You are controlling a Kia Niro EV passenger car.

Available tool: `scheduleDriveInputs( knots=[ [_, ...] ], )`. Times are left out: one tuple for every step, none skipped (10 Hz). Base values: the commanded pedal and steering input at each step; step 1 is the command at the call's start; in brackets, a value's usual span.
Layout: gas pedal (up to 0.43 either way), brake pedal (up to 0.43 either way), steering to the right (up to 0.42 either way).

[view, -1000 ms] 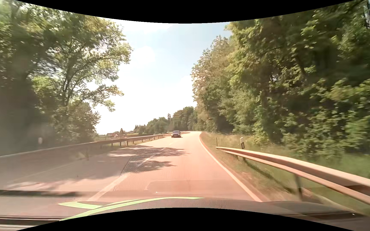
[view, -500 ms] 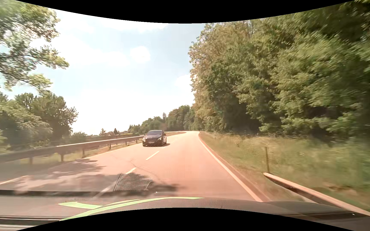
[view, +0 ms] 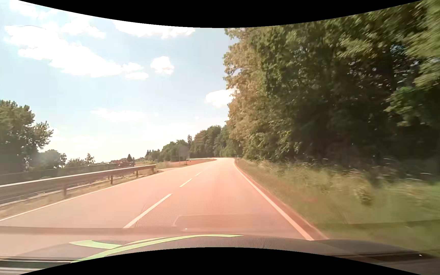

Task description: Follow the waypoints while adhering to traffic rules and regulations

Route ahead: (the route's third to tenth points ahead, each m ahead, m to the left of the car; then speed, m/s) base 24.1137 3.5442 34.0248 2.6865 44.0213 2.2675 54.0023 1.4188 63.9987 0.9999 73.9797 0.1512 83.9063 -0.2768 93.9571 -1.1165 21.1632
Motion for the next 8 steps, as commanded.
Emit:
scheduleDriveInputs(
  knots=[
    [0.157,0.0,0.009],
    [0.157,0.0,0.009],
    [0.157,0.0,0.009],
    [0.157,0.0,0.007],
    [0.157,0.0,0.005],
    [0.157,0.0,0.005],
    [0.157,0.0,0.005],
    [0.157,0.0,0.005]
  ],
)
